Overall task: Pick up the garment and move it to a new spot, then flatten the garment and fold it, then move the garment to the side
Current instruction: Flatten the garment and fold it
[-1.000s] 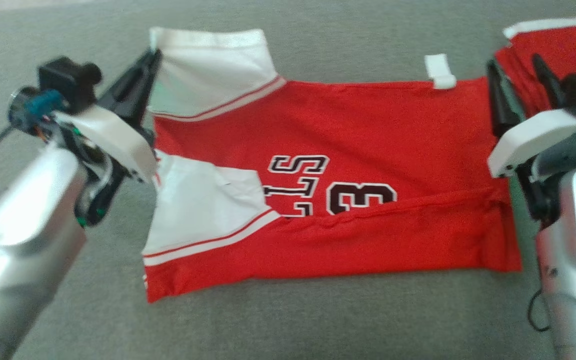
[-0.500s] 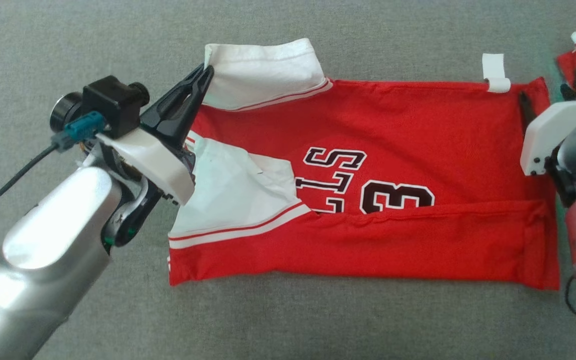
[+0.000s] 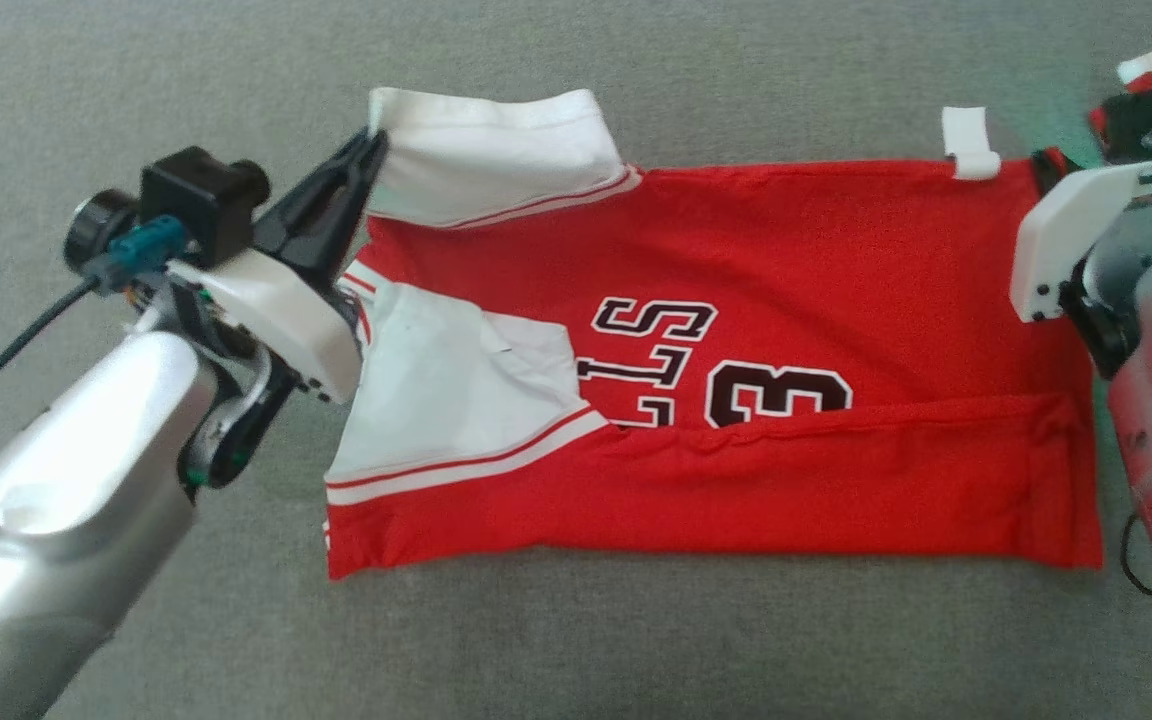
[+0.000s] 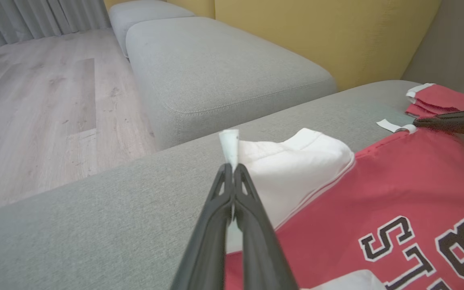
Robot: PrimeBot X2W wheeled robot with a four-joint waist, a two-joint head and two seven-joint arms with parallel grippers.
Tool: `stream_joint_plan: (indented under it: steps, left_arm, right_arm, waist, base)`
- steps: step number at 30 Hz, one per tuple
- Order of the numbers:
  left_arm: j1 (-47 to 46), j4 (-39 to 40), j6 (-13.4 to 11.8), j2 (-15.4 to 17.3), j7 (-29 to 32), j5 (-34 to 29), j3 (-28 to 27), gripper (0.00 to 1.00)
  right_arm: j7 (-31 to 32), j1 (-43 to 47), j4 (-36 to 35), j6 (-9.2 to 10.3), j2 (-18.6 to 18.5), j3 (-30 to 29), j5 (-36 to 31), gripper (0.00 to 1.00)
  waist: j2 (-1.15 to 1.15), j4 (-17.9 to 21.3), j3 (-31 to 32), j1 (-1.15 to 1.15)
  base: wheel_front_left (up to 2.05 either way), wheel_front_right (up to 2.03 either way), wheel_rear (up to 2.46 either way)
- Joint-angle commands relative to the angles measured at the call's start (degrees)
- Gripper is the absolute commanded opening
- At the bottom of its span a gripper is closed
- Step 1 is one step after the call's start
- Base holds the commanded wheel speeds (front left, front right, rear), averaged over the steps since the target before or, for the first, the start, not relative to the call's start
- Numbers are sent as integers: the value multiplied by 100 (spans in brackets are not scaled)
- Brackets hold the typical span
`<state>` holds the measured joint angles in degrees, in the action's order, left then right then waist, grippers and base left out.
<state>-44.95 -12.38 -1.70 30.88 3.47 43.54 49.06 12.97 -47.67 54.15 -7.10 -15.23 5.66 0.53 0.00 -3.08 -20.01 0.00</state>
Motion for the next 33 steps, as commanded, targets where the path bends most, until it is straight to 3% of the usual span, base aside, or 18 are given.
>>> stream_joint_plan:
  steps: [1,7,14,25,33]
  left_arm:
    - [-288,28,-73,288,-26,11,-356,0]
    - [-667,-400,-72,320,-70,-31,-498,0]
    - [-1350,-1375,-106,-4,-554,-305,-598,0]
    - [-2672,-3333,261,-598,-1285,-649,-543,0]
    - [-2493,-3930,622,-1011,-1621,-437,-519,0]
  right_arm:
    - [-170,-267,-189,-39,19,232,226,0]
    - [-536,-721,-505,-39,44,654,1041,0]
    - [-669,-1030,-650,-39,87,1128,1791,0]
    - [-1685,-2011,42,-39,324,894,2033,0]
    - [-1989,-1770,387,-39,168,1291,2286,0]
  waist:
    - [0,100,73,0]
    - [0,271,84,0]
    - [0,401,95,0]
    - [0,473,-76,0]
    - [0,250,112,0]
  base:
    - [0,0,0]
    - [0,0,0]
    - [0,0,0]
    - [0,0,0]
    - [0,0,0]
